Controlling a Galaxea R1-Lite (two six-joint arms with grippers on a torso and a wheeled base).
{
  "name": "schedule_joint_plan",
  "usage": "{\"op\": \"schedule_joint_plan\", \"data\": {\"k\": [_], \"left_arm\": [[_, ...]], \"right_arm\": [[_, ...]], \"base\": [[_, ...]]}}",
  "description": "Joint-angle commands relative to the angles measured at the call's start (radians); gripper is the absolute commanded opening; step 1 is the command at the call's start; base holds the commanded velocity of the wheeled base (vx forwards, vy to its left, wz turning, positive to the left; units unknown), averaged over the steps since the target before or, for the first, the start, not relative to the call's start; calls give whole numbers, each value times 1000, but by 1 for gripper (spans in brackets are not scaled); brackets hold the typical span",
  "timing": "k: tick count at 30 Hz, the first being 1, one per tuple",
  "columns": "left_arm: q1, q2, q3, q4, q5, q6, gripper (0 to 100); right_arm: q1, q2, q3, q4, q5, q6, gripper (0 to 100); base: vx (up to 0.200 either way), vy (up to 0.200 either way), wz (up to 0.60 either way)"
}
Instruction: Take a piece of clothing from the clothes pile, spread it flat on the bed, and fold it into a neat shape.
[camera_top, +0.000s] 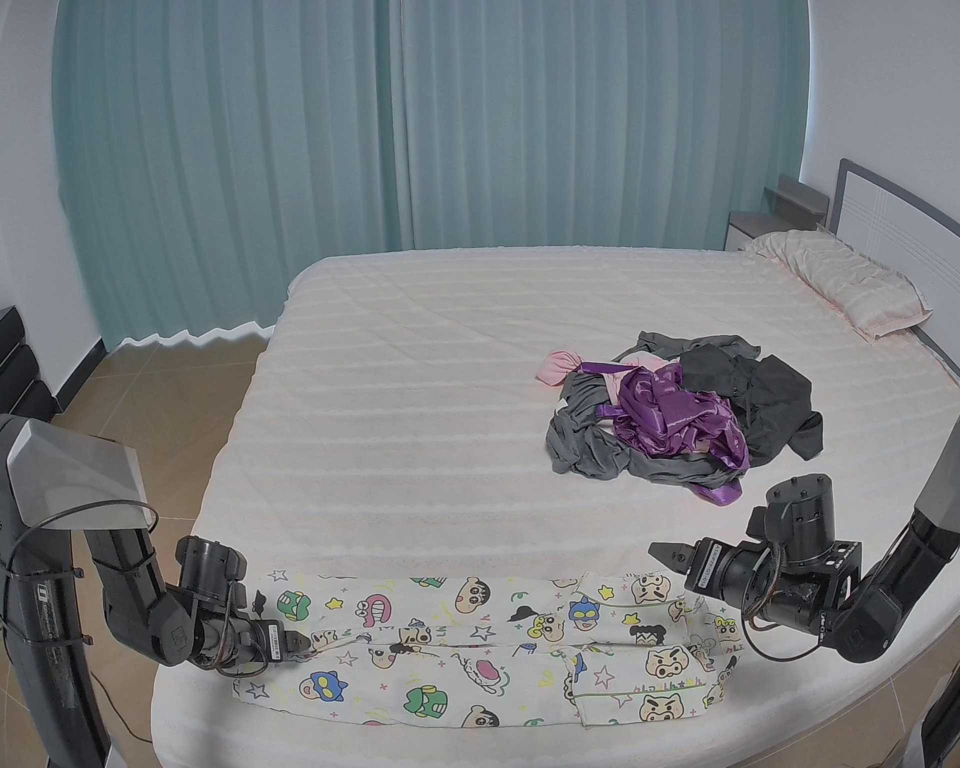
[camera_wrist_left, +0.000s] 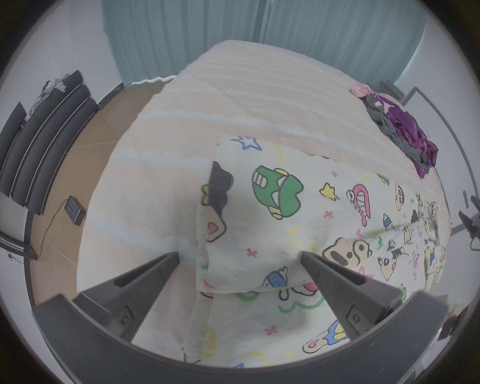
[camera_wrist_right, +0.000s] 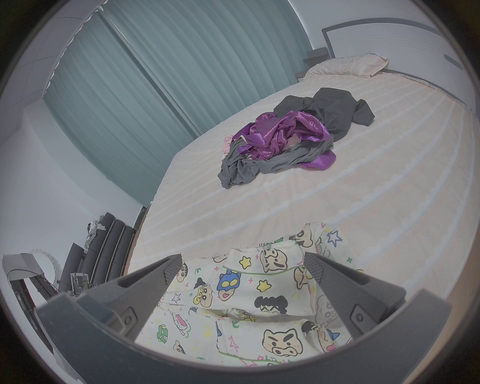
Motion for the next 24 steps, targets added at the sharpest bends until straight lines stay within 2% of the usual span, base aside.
{"op": "schedule_joint_plan", "data": {"k": [1,5,6,16,24], "left_arm": [[-18,24,5,0,2,0,100],[-18,27,-2,2,2,0,100],[-18,29,-9,2,4,0,0],[-9,12,-9,2,2,-11,0],[48,-42,-7,2,-5,-12,0]], "right_arm": [[12,-1,14,-3,-1,0,100],[15,-5,17,-3,-1,0,100],[19,-5,19,-3,-1,-2,100],[28,-1,25,-3,-1,-2,100],[28,1,25,-3,-2,-2,100]], "base": [[0,0,0],[0,0,0],[0,0,0],[0,0,0],[0,0,0]]}}
